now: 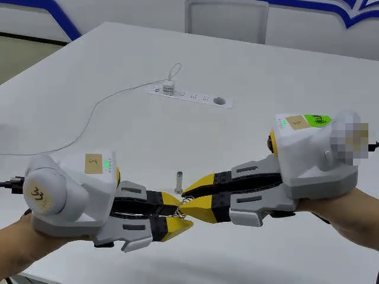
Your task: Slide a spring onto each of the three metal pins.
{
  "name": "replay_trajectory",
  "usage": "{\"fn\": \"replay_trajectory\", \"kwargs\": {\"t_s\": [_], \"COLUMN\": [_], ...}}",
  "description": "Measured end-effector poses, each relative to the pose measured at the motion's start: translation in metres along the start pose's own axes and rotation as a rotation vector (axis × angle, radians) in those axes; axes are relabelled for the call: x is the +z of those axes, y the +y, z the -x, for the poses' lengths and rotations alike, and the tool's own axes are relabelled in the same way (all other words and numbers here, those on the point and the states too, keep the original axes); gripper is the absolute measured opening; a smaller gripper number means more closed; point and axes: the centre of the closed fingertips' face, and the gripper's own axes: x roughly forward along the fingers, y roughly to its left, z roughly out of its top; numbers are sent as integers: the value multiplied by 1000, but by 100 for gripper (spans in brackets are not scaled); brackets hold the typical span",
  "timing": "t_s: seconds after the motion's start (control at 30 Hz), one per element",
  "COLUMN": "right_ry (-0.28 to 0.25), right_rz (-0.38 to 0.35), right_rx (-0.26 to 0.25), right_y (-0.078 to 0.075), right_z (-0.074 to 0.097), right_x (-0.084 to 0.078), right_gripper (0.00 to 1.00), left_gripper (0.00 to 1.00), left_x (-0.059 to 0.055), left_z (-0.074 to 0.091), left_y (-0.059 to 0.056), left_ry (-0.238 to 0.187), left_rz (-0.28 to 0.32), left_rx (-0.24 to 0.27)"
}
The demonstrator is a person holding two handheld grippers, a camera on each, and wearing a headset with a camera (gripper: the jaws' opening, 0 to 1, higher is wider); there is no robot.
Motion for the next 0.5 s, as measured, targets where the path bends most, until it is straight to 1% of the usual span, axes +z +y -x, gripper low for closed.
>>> {"fn": "replay_trajectory", "kwargs": {"t_s": [0.07, 0.17, 0.3, 0.37, 0.4, 0.47, 0.5], "right_ry": [4, 1, -5, 0, 7, 11, 8], "right_rz": [0, 5, 12, 14, 29, 50, 48], "right_rx": [-4, -13, -15, -9, -11, -23, -26], "right_y": [-2, -3, -3, -1, 0, 1, 0], "right_z": [-1, -1, 1, 1, 1, -1, -2], "right_x": [-1, 0, 2, 1, 0, -1, -1], "right_gripper": [12, 12, 11, 11, 11, 11, 11], "left_gripper": [10, 10, 10, 10, 11, 11, 11], "left_x": [3, 5, 6, 5, 3, 1, 1], "left_z": [0, -1, -1, -1, -2, -3, -2], "left_y": [1, 2, 2, -1, -2, -1, 1], "left_ry": [-15, -15, -27, -20, -13, -5, -8], "left_rz": [10, 5, 14, 20, 16, 3, -8], "left_rx": [2, 3, -1, -16, -17, -8, 8]}}
